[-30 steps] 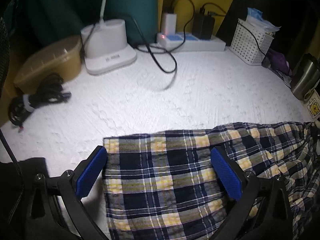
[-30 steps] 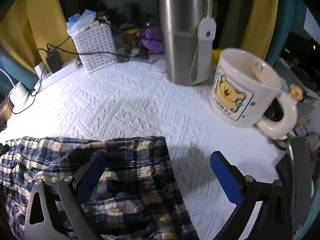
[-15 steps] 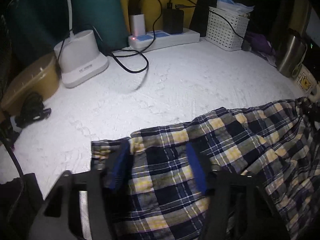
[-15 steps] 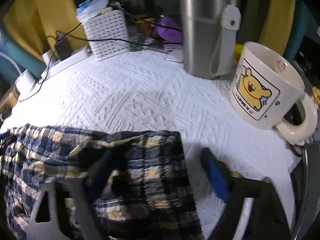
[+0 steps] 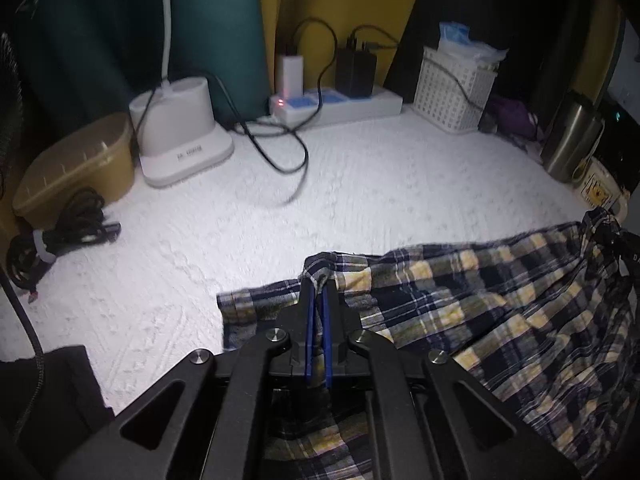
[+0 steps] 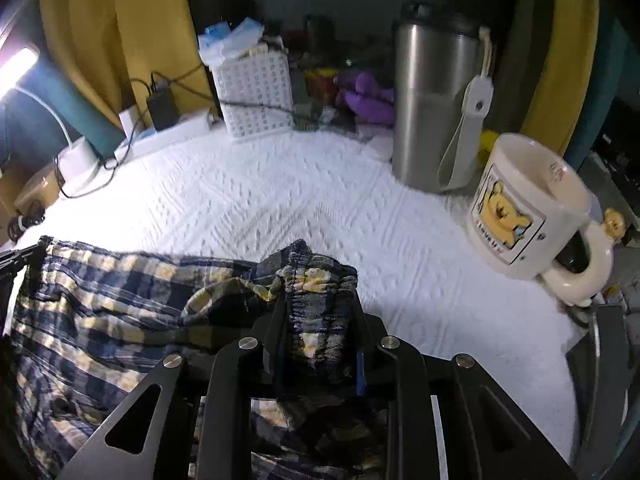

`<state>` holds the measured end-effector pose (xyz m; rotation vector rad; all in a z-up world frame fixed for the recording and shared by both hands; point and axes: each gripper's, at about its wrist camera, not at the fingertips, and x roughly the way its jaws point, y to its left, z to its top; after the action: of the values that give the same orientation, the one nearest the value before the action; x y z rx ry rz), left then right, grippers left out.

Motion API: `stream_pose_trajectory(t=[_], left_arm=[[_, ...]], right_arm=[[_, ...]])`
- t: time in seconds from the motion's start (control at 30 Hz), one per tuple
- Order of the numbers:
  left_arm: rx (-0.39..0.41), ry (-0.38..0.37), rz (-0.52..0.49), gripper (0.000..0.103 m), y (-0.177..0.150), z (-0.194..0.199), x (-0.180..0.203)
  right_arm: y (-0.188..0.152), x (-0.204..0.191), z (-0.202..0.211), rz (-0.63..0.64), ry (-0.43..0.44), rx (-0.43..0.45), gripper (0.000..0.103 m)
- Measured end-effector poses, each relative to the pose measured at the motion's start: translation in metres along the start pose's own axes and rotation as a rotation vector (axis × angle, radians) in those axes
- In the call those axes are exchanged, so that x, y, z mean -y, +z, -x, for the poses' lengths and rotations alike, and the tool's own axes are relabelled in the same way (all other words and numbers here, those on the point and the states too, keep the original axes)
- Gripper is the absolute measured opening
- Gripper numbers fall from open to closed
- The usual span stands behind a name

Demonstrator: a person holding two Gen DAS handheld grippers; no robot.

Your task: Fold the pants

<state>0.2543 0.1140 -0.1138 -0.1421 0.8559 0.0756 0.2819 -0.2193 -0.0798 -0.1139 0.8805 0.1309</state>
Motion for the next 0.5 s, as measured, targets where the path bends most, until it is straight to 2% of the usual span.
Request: stream_pose_trajectory(t=[0.23,0.5], left_arm=[[0.082,-0.019,-0.016,0.002,0.030,0.010,-0.001],[0.178,-0.015,-0.084,0.002,0.078,0.014,0.002]], right_arm=[[0.013,-0.004,0.020,-0.011,-0.037,0.092,0.024],[0.042,0.001,0.041,-0.061,-0.092,0.208,0.023]])
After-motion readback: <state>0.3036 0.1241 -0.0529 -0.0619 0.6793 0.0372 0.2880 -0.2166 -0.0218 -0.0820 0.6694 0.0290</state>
